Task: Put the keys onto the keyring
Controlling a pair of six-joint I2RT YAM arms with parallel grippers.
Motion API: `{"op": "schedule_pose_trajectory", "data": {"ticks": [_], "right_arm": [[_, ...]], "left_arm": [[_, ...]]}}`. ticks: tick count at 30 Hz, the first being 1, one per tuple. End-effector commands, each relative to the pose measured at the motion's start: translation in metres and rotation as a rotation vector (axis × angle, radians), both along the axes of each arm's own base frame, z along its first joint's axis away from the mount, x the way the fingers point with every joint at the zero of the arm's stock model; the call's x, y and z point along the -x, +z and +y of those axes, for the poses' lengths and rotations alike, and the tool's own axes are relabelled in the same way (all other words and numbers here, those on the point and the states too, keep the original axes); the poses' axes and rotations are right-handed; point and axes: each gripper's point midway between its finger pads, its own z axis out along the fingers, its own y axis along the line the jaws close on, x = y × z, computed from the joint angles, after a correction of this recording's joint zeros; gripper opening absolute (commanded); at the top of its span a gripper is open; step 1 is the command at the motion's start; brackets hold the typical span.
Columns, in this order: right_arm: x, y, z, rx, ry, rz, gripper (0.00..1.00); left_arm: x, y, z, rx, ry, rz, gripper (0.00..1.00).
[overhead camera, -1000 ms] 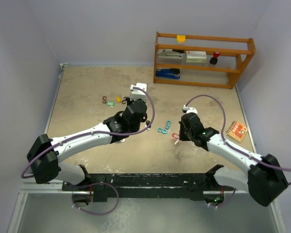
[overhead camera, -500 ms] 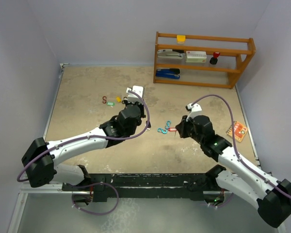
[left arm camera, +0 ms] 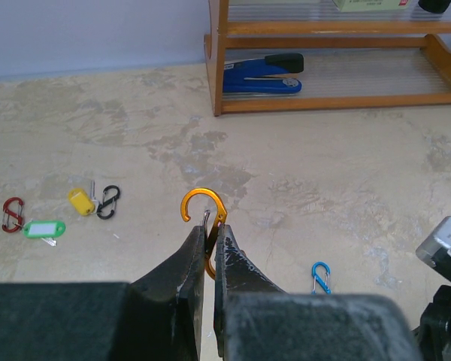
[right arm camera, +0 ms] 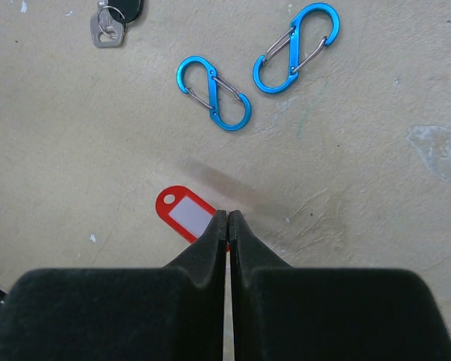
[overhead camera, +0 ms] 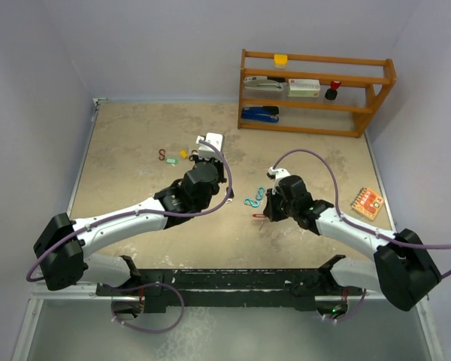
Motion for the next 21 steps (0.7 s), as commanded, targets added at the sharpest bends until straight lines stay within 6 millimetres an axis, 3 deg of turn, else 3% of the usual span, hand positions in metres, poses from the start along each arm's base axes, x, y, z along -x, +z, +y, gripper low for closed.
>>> {"op": "schedule_pose_trajectory", "data": {"ticks": [1,5,12,21], "right_arm": [[-0.0101,0.0146,0.0202,-0.066,0.042,-0.038,0.00],[-0.0112,0.0124,0.0182,-0.055,0.030,-0.038,0.02],[-0.0130,0.0113,0.0136,-0.036,0.008,-0.040,0.28],[-0.0127,0.0141,0.0117,-0.031,-0.002,-0.038,0.32]], "left_arm": [[-0.0022,0.0223,0.0016,0.044,0.001,-0.051,0.00],[-0.0028,0.0210,0.0021,0.036,0.003,-0.050,0.00],[-0.0031,0.0197,0.0030,0.027,0.008,-0.049,0.00],[-0.0032,0.0193,0.0046,0.020,0.015,-0.049,0.00]]}}
